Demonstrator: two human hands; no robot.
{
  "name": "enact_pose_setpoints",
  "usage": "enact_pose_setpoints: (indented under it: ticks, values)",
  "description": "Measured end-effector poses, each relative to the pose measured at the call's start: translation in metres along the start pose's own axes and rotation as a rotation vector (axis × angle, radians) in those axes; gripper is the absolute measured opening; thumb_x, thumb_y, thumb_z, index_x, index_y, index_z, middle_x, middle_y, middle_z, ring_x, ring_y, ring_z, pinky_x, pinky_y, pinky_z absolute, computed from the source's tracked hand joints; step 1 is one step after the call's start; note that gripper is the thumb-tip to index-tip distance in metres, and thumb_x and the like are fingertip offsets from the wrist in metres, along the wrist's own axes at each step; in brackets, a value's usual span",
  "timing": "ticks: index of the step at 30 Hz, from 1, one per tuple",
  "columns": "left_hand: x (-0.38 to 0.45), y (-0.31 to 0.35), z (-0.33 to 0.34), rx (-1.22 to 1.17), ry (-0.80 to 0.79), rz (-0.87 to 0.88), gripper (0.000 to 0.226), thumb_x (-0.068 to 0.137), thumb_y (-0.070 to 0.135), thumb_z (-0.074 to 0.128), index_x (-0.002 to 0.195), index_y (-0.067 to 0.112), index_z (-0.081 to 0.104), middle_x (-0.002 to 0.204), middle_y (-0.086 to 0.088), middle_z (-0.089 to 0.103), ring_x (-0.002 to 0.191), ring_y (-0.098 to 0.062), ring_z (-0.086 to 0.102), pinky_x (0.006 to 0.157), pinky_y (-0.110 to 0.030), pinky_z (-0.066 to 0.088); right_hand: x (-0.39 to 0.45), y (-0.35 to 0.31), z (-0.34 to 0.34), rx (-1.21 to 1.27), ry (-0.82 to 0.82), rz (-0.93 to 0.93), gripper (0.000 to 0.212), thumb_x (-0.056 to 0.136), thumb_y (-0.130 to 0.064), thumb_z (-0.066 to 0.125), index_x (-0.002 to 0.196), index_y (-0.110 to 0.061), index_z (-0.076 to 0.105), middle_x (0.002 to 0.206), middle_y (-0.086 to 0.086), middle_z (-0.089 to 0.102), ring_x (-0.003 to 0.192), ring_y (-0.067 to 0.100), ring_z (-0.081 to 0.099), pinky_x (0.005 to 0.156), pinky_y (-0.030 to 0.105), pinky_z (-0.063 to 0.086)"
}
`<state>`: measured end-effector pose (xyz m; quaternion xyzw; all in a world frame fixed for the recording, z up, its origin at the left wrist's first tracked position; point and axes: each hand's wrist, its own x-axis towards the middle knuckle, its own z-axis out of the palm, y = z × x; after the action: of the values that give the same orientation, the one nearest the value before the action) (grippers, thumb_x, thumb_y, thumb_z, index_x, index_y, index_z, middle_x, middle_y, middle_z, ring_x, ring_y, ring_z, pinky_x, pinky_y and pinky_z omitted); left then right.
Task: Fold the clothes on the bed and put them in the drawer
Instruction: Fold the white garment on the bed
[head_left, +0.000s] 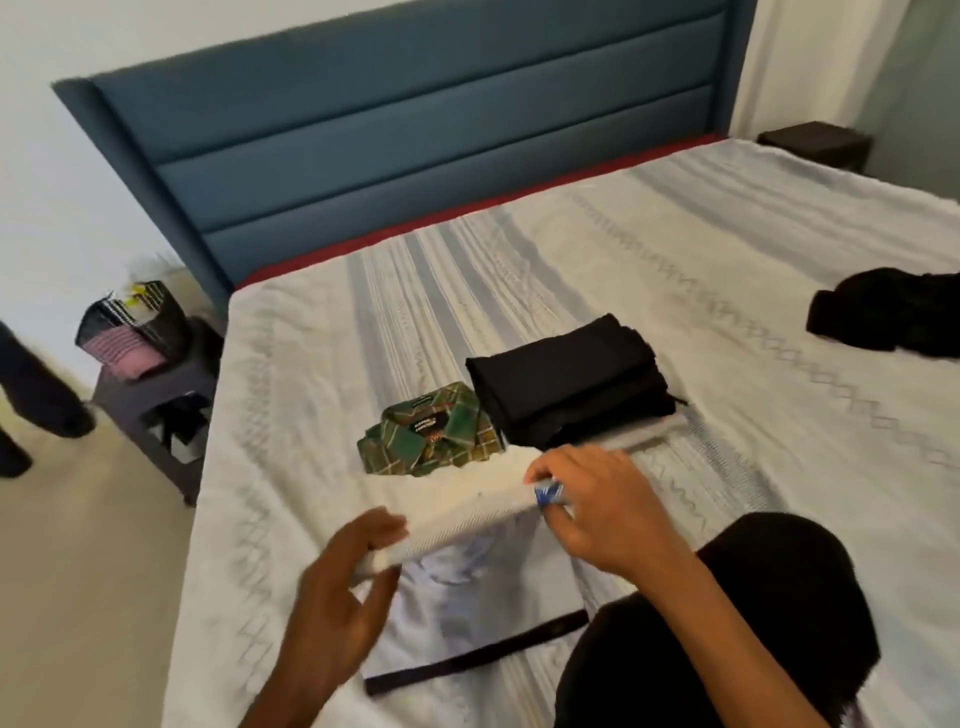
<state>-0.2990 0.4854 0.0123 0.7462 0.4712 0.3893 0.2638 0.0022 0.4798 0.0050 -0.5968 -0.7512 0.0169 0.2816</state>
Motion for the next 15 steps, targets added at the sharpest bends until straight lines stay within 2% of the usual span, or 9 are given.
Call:
enact_pose_setpoints:
  ticks: [1,3,4,5,6,7,10,13,15]
  values:
    - [-0.020,-0.020,0.003,-0.031,-0.071,-0.050,0.040,0.089,0.028,0.066,0.126,0.014,0.062,0.119,0.014,0.068,0.109,-0.007,0.066,0.089,-0.014,0.050,-0.009,-0.006,0.014,-0.008,-0.195,0.047,0.029,0.081,-0.031,0.060,0.110,-0.035,0.058,0.109,-0.014,0.061,0.099,0.016,0.057,0.080,0.034,0.041]
    - [-0.062,-0.063,0.011,-0.003,-0.262,-0.110,0.049,0.092,0.051,0.059,0.138,0.035,0.052,0.128,0.018,0.064,0.117,-0.009,0.063,0.095,-0.025,0.051,-0.027,-0.020,0.036,-0.041,-0.670,0.155,0.032,0.089,-0.036,0.057,0.121,-0.035,0.055,0.126,-0.011,0.058,0.113,0.019,0.054,0.090,0.035,0.040]
    - [-0.084,-0.085,0.016,0.101,-0.347,-0.080,0.047,0.092,0.060,0.054,0.138,0.048,0.047,0.134,0.024,0.058,0.127,-0.007,0.056,0.104,-0.030,0.045,-0.035,-0.028,0.044,-0.040,-0.890,0.199,0.035,0.091,-0.040,0.057,0.125,-0.035,0.056,0.132,-0.008,0.057,0.116,0.021,0.055,0.093,0.035,0.042]
    - [-0.095,-0.099,0.020,0.245,-0.406,-0.027,0.044,0.093,0.065,0.049,0.135,0.054,0.045,0.140,0.029,0.051,0.137,-0.004,0.045,0.112,-0.036,0.034,-0.038,-0.032,0.047,-0.032,-1.008,0.226,0.036,0.091,-0.043,0.057,0.126,-0.034,0.057,0.134,-0.006,0.058,0.117,0.022,0.057,0.095,0.035,0.045]
    - [-0.103,-0.107,0.024,0.361,-0.424,0.021,0.043,0.094,0.068,0.046,0.135,0.053,0.044,0.145,0.031,0.045,0.143,-0.003,0.034,0.117,-0.039,0.022,-0.038,-0.036,0.047,-0.029,-1.016,0.223,0.037,0.092,-0.045,0.056,0.127,-0.032,0.059,0.135,-0.005,0.059,0.117,0.023,0.058,0.095,0.035,0.047]
    - [-0.104,-0.107,0.029,0.413,-0.408,0.043,0.046,0.096,0.067,0.045,0.138,0.049,0.044,0.148,0.028,0.042,0.146,-0.004,0.029,0.119,-0.041,0.015,-0.035,-0.037,0.046,-0.033,-0.948,0.208,0.040,0.094,-0.047,0.053,0.131,-0.032,0.058,0.137,-0.004,0.059,0.119,0.023,0.058,0.096,0.035,0.047]
    - [-0.093,-0.093,0.047,0.450,-0.348,0.056,0.056,0.102,0.059,0.034,0.153,0.033,0.033,0.159,0.015,0.030,0.151,-0.008,0.018,0.122,-0.042,0.009,-0.025,-0.044,0.053,-0.076,-0.758,0.173,0.051,0.100,-0.052,0.044,0.147,-0.031,0.042,0.149,-0.004,0.047,0.130,0.023,0.051,0.101,0.039,0.043]
    - [-0.085,-0.095,0.070,0.553,-0.407,-0.006,0.072,0.097,0.070,0.005,0.158,0.032,0.005,0.165,0.015,-0.002,0.152,-0.006,-0.009,0.123,-0.039,-0.006,-0.029,-0.055,0.074,-0.140,-0.918,0.203,0.069,0.101,-0.051,0.046,0.159,-0.029,0.014,0.167,-0.001,0.011,0.149,0.031,0.026,0.114,0.050,0.031]
    - [-0.080,-0.108,0.082,0.609,-0.426,-0.040,0.075,0.094,0.070,-0.007,0.158,0.030,-0.004,0.164,0.013,-0.011,0.151,-0.008,-0.014,0.122,-0.038,-0.009,-0.036,-0.057,0.092,-0.180,-1.007,0.251,0.080,0.100,-0.048,0.048,0.160,-0.030,-0.002,0.168,0.000,-0.012,0.153,0.036,0.004,0.118,0.054,0.022]
